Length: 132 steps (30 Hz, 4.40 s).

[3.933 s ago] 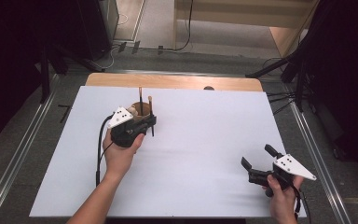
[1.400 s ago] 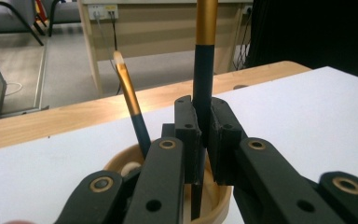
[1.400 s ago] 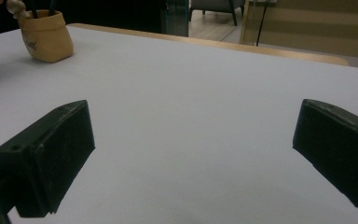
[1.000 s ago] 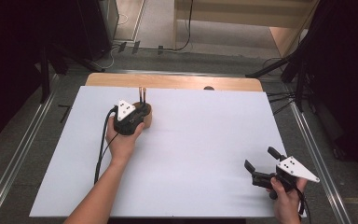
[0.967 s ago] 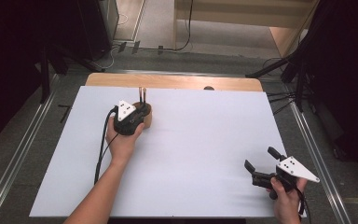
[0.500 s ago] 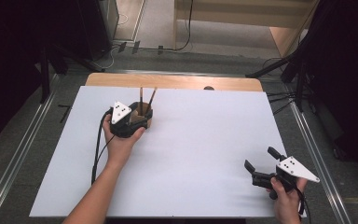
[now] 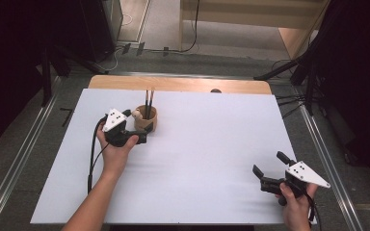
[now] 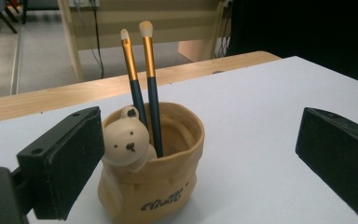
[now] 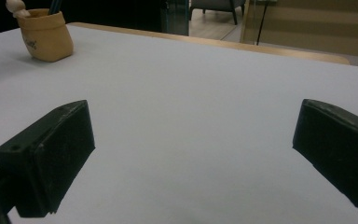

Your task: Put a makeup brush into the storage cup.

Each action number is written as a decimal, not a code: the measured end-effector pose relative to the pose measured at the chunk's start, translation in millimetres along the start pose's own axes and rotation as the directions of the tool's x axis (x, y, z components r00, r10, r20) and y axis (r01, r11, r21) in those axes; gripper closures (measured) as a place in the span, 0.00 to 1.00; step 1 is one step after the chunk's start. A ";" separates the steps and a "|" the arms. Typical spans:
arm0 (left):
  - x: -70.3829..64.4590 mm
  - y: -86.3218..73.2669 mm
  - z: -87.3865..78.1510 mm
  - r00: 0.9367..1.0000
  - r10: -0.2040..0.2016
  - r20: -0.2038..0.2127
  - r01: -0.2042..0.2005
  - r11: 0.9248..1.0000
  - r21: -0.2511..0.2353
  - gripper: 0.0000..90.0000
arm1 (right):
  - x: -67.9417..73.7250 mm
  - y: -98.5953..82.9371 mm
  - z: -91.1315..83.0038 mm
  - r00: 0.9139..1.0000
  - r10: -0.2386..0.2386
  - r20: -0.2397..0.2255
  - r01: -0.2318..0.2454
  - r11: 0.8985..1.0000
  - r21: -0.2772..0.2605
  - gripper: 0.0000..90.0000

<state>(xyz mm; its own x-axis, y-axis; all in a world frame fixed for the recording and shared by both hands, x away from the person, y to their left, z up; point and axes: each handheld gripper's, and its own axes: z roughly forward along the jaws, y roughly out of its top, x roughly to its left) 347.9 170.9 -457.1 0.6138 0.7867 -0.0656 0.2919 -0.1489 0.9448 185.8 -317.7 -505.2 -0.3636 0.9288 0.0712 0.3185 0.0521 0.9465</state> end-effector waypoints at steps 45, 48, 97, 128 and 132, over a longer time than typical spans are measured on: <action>10.0 -46.4 -89.3 0.998 -0.058 0.014 0.057 0.998 0.038 0.00 | 1.5 0.3 -1.6 1.000 -0.014 0.011 0.014 1.000 0.001 0.00; 10.7 -48.2 -94.1 0.999 -0.053 0.010 0.053 0.998 0.038 0.00 | 1.7 0.3 -1.7 1.000 -0.018 0.015 0.018 1.000 0.002 0.00; 24.0 -76.3 -157.0 0.998 -0.041 -0.056 0.044 0.997 0.059 0.00 | 2.7 -2.0 -2.1 0.999 -0.031 0.033 0.030 0.999 0.018 0.00; 29.7 -81.2 -166.2 0.997 -0.050 -0.061 0.054 0.996 0.067 0.00 | 3.4 -6.8 -3.8 0.998 -0.023 0.059 0.021 0.999 0.033 0.00; 30.3 -81.4 -165.8 0.997 -0.048 -0.060 0.052 0.996 0.070 0.00 | 4.0 -7.0 -3.5 0.998 -0.020 0.059 0.018 0.999 0.034 0.00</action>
<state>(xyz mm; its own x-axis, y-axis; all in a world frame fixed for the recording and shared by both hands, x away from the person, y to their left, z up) 221.2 306.2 -482.7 0.5537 0.8277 -0.0909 0.3741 -0.1498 0.9152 179.1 -315.6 -510.4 -0.3177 0.9476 0.0333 0.3413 0.0816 0.9364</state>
